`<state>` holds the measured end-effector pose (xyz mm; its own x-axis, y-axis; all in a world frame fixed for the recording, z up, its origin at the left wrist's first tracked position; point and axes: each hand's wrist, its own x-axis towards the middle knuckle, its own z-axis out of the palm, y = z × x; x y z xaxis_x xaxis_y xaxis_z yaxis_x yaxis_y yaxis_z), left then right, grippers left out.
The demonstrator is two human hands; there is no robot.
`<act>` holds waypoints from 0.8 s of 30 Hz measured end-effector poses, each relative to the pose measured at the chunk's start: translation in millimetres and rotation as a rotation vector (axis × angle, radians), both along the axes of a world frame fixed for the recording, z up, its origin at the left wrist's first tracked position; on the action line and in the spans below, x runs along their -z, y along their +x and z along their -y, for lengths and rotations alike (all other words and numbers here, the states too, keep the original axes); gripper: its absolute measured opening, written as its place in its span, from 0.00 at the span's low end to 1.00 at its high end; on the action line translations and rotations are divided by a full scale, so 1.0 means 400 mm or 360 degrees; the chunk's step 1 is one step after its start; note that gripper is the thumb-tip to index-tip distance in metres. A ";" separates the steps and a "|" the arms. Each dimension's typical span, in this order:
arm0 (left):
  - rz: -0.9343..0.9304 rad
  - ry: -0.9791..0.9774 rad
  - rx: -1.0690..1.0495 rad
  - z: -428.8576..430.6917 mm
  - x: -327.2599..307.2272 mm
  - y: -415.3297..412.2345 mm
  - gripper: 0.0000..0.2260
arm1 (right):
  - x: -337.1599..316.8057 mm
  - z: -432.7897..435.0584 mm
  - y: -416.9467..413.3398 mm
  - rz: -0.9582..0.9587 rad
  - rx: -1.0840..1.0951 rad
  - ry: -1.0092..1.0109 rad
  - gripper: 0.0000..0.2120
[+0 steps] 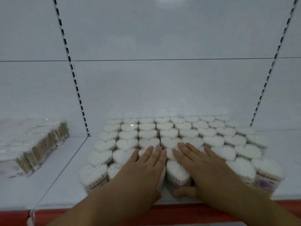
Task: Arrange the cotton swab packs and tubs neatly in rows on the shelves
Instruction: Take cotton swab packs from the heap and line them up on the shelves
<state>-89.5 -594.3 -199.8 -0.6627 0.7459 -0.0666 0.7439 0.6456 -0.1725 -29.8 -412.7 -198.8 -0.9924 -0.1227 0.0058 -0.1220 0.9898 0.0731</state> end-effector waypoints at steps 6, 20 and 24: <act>-0.0019 0.0059 0.0032 0.012 0.003 0.003 0.42 | 0.010 -0.001 0.002 -0.0073 0.0017 -0.0007 0.56; -0.0005 0.0415 0.0151 -0.072 -0.018 0.030 0.31 | -0.095 -0.097 -0.146 -0.0218 -0.0111 -0.0291 0.16; 0.0021 0.0435 0.0147 -0.066 -0.016 0.032 0.31 | -0.096 -0.103 -0.205 -0.0068 -0.0273 -0.0086 0.20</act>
